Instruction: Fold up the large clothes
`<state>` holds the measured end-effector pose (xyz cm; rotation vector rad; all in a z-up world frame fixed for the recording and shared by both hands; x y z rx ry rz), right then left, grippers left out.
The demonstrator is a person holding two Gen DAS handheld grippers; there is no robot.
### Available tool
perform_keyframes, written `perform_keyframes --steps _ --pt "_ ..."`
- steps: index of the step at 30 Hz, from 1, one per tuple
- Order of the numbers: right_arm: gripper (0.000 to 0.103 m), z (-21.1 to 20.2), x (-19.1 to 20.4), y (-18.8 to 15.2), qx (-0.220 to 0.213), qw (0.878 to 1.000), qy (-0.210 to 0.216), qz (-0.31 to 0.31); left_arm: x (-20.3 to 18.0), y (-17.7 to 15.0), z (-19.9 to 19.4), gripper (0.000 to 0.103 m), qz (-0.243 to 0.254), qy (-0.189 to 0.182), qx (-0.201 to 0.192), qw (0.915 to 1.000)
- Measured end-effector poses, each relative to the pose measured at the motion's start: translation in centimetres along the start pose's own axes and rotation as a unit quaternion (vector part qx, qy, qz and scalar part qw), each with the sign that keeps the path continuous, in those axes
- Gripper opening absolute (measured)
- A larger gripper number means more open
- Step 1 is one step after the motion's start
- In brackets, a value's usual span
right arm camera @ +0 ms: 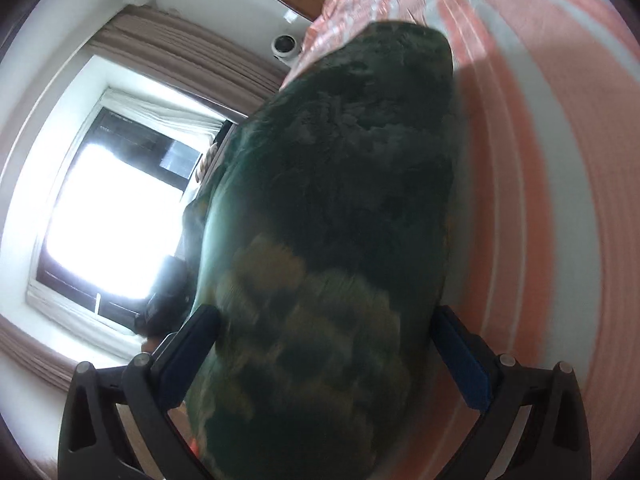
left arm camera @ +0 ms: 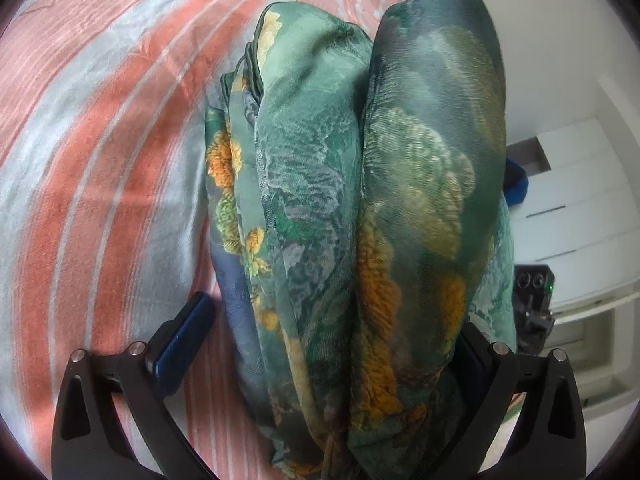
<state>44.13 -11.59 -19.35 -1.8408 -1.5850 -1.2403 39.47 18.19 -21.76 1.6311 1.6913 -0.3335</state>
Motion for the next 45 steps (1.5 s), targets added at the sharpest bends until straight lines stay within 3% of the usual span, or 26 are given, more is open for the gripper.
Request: perform_keyframes --steps 1,2,3,4,6,7,10,15,18,21,23,24,25,27,28,31,33,35,37,39,43,45 --pt "0.103 0.7 -0.3 0.5 0.006 1.0 0.003 0.007 -0.2 0.1 0.2 0.099 0.001 0.012 0.001 0.9999" --pt "0.1 1.1 -0.1 1.0 0.007 1.0 -0.013 -0.002 -1.0 0.1 0.3 0.088 0.017 0.03 -0.002 0.9994" --pt "0.097 1.4 0.5 1.2 0.005 0.999 -0.035 -0.024 -1.9 0.1 0.2 0.071 0.032 0.041 -0.004 0.9986" --pt "0.09 1.5 1.2 1.3 0.002 0.997 -0.059 -0.051 -2.7 0.1 -0.1 0.061 0.05 0.071 -0.01 0.9962" --pt "0.078 1.3 3.4 0.8 -0.015 0.984 -0.123 -0.125 -4.6 -0.2 -0.5 0.052 0.086 0.124 -0.018 0.9883" --pt "0.075 1.2 4.8 0.2 -0.028 0.973 -0.156 -0.169 -5.6 -0.5 -0.8 0.049 0.104 0.151 -0.027 0.9826" --pt "0.072 0.8 7.5 -1.5 -0.058 0.95 -0.193 -0.237 -8.4 -2.0 -1.3 0.045 0.157 0.197 -0.061 0.9659" --pt "0.07 -1.0 12.5 -5.2 -0.12 0.908 -0.211 -0.342 -11.9 -3.3 -3.1 0.043 0.187 0.204 -0.112 0.9544" --pt "0.07 -2.6 14.9 -5.3 -0.155 0.894 -0.205 -0.366 -13.9 -1.9 -4.6 0.043 0.204 0.203 -0.144 0.947" --pt "0.07 -4.0 16.5 -2.8 -0.179 0.893 -0.194 -0.365 -15.5 1.5 -5.5 0.043 0.219 0.205 -0.172 0.9383" --pt "0.07 -4.4 16.8 0.0 -0.188 0.899 -0.183 -0.352 -16.1 4.5 -5.4 0.049 0.221 0.21 -0.186 0.9339" --pt "0.07 -4.6 16.6 1.7 -0.189 0.905 -0.176 -0.337 -15.9 5.7 -5.1 0.063 0.223 0.213 -0.185 0.933" --pt "0.074 -4.7 16.1 3.0 -0.186 0.914 -0.168 -0.319 -15.4 7.1 -4.4 0.083 0.222 0.222 -0.18 0.9323" --pt "0.093 -3.4 14.0 7.1 -0.163 0.942 -0.161 -0.246 -12.0 10.2 -2.8 0.103 0.18 0.251 -0.17 0.9357" --pt "0.103 -3.2 12.8 8.2 -0.159 0.949 -0.168 -0.216 -10.1 10.8 -2.8 0.102 0.158 0.268 -0.175 0.9341" --pt "0.103 -2.8 9.0 10.1 -0.159 0.947 -0.215 -0.178 -5.4 10.7 -2.5 0.099 0.095 0.289 -0.161 0.939" --pt "0.103 -2.7 8.2 9.7 -0.16 0.941 -0.234 -0.187 -4.6 9.3 -3.9 0.099 0.078 0.254 -0.19 0.9452" --pt "0.103 -3.8 8.0 8.4 -0.168 0.938 -0.23 -0.196 -4.7 7.4 -5.7 0.099 0.077 0.246 -0.213 0.9426" --pt "0.103 -5.2 8.8 7.2 -0.181 0.931 -0.236 -0.213 -5.6 5.2 -7.3 0.1 0.103 0.263 -0.228 0.9317" --pt "0.103 -6.5 9.5 5.4 -0.192 0.915 -0.258 -0.242 -7.7 4.0 -8.3 0.102 0.134 0.305 -0.25 0.9092" --pt "0.103 -9.9 10.4 1.3 -0.22 0.886 -0.296 -0.28 -11.9 -0.5 -10.9 0.102 0.181 0.403 -0.274 0.8541" --pt "0.103 -11.8 11.4 -1.0 -0.236 0.878 -0.304 -0.285 -14.4 -2.4 -12.3 0.102 0.195 0.413 -0.294 0.8398"
Point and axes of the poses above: each gripper's, at about its wrist camera, not at the fingertips, and z roughly the way its jaws point, x to its left, y to its top, the point moved 6 cm from there along z, roughly the way its jaws point, and after that the axes turned 7 degrees about z, right-handed, at the moved point
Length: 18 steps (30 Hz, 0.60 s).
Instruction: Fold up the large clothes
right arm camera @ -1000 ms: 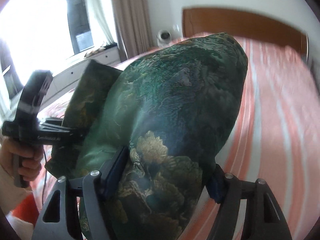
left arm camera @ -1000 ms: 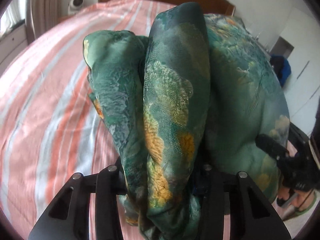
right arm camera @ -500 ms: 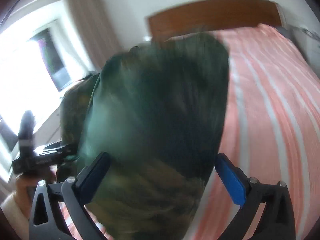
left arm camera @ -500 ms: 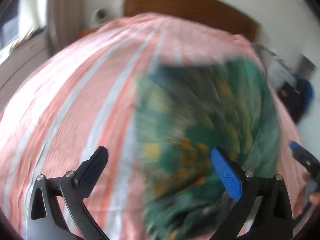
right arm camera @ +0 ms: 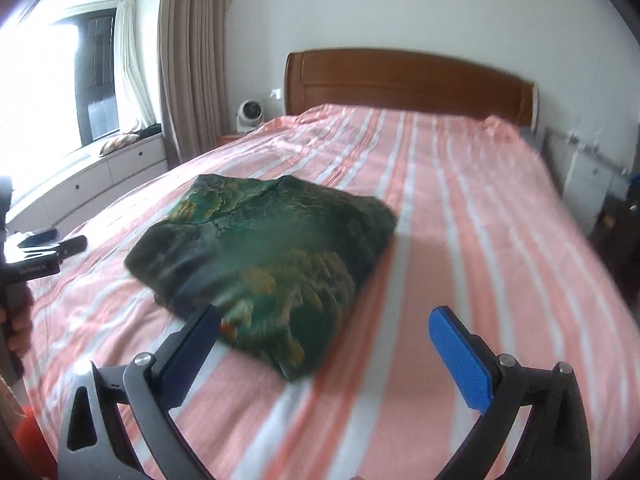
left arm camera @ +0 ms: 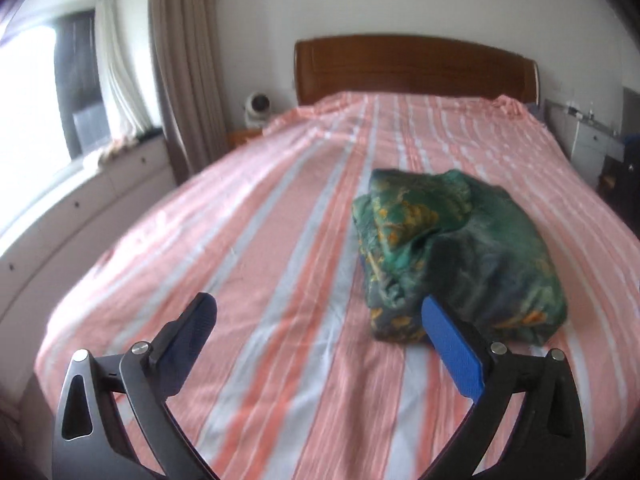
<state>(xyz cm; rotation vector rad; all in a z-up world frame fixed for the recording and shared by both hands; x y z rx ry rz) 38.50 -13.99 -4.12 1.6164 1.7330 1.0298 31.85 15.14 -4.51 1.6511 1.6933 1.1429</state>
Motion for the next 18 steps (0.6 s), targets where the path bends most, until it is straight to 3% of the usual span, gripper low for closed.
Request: perform_keyframes --steps 5,8,18 --pt "0.103 -7.3 -1.1 -1.0 -0.063 0.998 -0.019 0.024 -1.3 -0.3 -7.0 0.103 0.004 0.046 -0.032 0.9984" --pt "0.103 -10.2 -1.2 -1.3 -0.093 0.994 -0.04 0.029 -2.5 -0.8 -10.0 0.103 0.009 0.037 -0.041 0.9985" --pt "0.103 -15.1 0.3 -4.6 -0.052 0.998 -0.007 0.04 -5.7 -3.6 -15.8 0.103 0.022 0.006 -0.016 0.9996"
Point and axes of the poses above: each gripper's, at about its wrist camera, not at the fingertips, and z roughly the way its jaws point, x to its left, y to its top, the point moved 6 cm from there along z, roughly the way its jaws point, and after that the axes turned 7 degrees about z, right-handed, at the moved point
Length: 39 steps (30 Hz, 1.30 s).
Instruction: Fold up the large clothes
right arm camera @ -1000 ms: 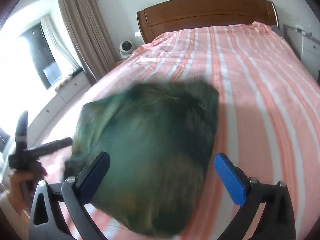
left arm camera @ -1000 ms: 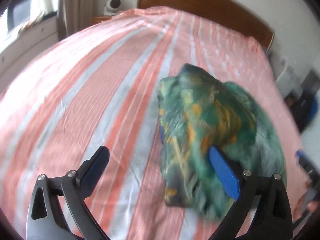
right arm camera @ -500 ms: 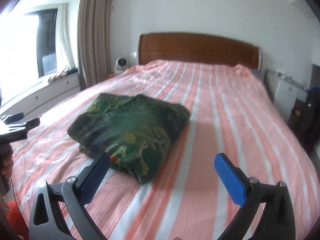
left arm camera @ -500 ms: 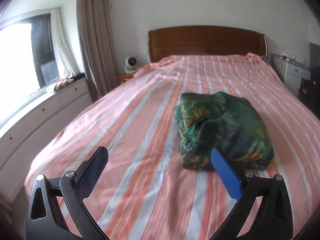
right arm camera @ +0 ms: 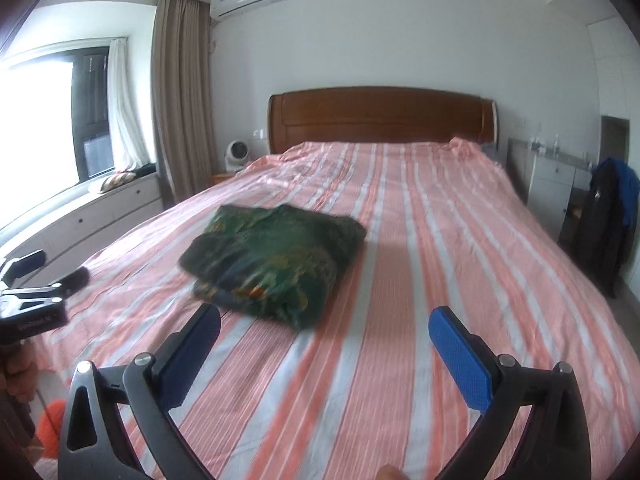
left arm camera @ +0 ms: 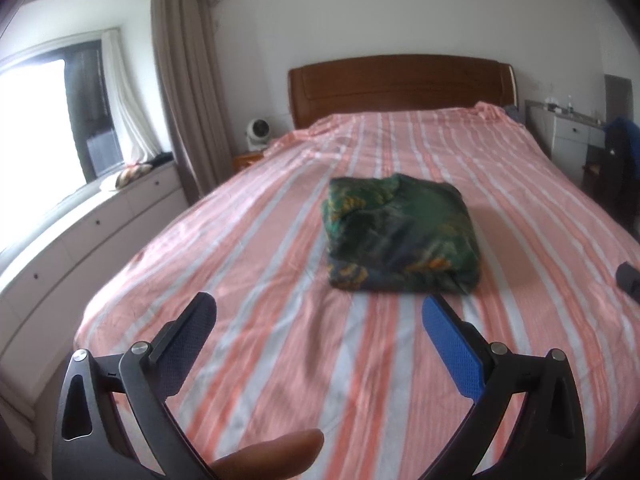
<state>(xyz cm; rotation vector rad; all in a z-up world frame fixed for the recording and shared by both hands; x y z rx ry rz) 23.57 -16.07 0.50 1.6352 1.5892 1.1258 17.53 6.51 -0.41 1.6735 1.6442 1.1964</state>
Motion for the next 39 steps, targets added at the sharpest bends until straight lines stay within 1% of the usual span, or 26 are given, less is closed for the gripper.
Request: perform_keyframes --steps 1,4,6,9,13,16,19,24,29,35,39 --pt "0.103 -0.4 0.2 -0.7 0.011 1.0 0.001 0.0 -0.4 -0.5 -0.5 0.103 -0.001 -0.013 0.008 0.9999" --pt "0.103 -1.4 0.9 -2.6 0.039 0.999 -0.013 -0.015 -1.1 -1.7 -1.7 0.103 -0.005 -0.036 0.029 0.9989" --pt "0.103 -2.2 1.5 -3.7 0.052 0.998 -0.008 -0.02 -1.5 -2.8 -2.4 0.103 -0.005 -0.053 0.047 0.9975" --pt "0.103 -3.3 2.5 -5.4 0.082 0.996 -0.008 -0.025 -1.9 -4.5 -3.4 0.103 -0.001 -0.058 0.065 0.9962" --pt "0.103 -4.9 3.4 -7.0 0.111 0.993 -0.011 -0.028 -2.1 -6.3 -4.8 0.103 0.008 -0.063 0.082 0.9946" --pt "0.103 -6.4 3.8 -7.3 0.115 0.993 0.001 -0.011 -1.5 -7.2 -5.5 0.103 -0.004 -0.065 0.092 0.9936" --pt "0.103 -7.2 3.7 -7.6 0.12 0.993 -0.01 -0.001 -1.1 -7.5 -6.0 0.103 -0.01 -0.063 0.095 0.9934" --pt "0.103 -7.2 4.3 -8.2 0.135 0.991 -0.014 -0.017 -1.3 -7.7 -6.6 0.103 -0.005 -0.067 0.105 0.9922" --pt "0.103 -7.4 4.7 -7.9 0.137 0.99 -0.015 -0.023 -1.2 -7.6 -6.8 0.103 -0.006 -0.069 0.101 0.9925" --pt "0.103 -7.2 4.8 -7.6 0.136 0.99 -0.022 -0.031 -1.2 -7.3 -7.0 0.103 0.006 -0.051 0.092 0.9945" --pt "0.103 -7.1 5.1 -7.7 0.141 0.989 -0.019 -0.03 -1.0 -7.2 -7.0 0.103 0.004 -0.052 0.094 0.9942"
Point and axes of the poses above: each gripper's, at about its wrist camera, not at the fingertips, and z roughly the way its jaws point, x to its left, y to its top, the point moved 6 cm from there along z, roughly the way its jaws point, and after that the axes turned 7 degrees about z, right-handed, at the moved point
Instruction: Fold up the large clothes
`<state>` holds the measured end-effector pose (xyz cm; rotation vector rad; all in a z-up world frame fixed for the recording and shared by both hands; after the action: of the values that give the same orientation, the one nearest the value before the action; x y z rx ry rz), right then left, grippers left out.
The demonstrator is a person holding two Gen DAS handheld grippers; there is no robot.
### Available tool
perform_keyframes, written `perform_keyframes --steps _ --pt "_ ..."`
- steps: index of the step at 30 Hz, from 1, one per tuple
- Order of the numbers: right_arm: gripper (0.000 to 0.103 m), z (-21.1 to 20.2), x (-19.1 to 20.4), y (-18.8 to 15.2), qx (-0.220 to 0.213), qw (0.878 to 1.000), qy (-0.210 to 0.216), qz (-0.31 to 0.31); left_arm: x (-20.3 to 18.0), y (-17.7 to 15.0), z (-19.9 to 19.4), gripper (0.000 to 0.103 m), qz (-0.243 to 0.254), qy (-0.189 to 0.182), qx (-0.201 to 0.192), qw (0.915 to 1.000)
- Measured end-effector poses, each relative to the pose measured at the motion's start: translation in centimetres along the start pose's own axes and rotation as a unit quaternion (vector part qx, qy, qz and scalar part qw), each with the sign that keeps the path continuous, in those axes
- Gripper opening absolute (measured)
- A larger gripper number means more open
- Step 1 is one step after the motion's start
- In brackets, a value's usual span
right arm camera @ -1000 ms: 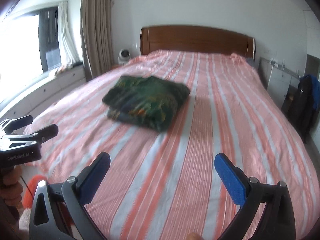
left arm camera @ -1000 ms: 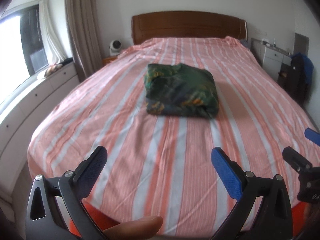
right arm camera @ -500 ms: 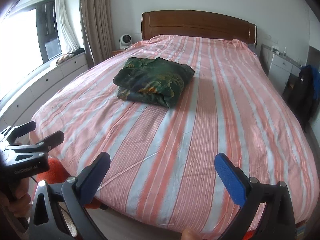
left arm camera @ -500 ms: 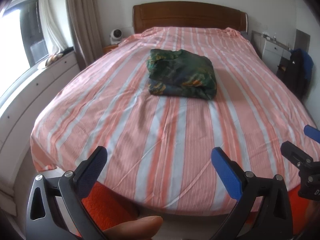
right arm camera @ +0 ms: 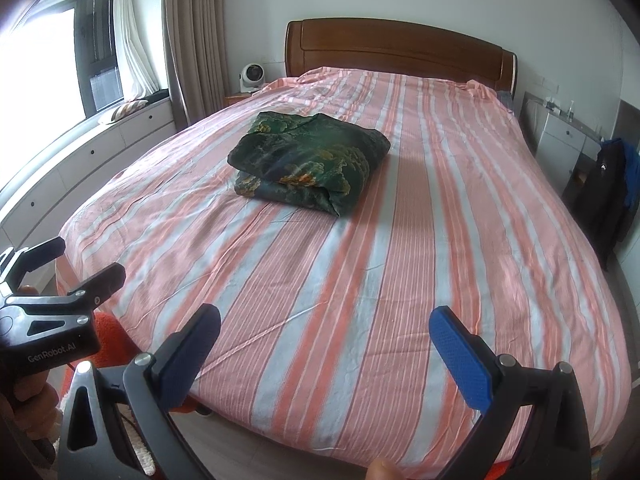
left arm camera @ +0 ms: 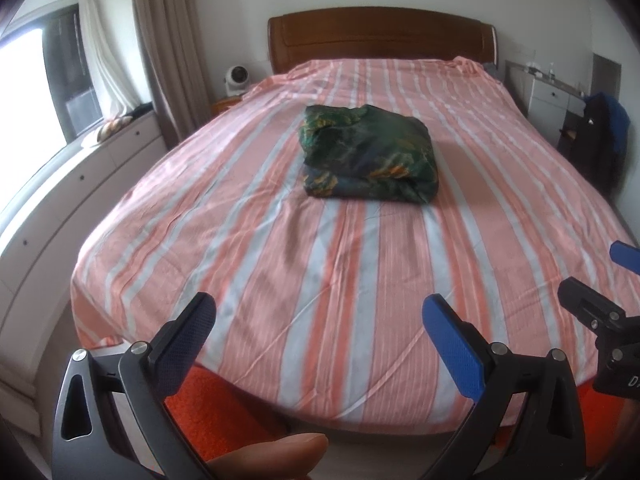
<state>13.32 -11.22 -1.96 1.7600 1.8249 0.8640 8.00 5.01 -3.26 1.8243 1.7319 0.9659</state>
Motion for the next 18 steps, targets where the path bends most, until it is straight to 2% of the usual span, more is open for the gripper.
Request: perform_keyframes --steps 11,18 --pt "0.103 -0.6 1.3 0.6 -0.004 1.0 -0.004 -0.018 0.1 0.2 0.0 0.103 0.01 0.006 0.006 0.9999" --pt "0.103 -0.1 1.6 0.5 0.007 1.0 0.0 -0.018 0.0 0.2 -0.1 0.103 0.011 0.005 0.008 0.9999"
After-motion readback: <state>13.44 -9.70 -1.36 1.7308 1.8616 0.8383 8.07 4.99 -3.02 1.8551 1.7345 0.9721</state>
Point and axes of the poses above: each gripper's, at about its wrist camera, not at the fingertips, and z roughly the way its jaws point, x to its left, y to its top, the point moved 6 cm from there along z, roughly the way its jaws point, and after that the axes turned 7 degrees about z, right-handed, at the moved point
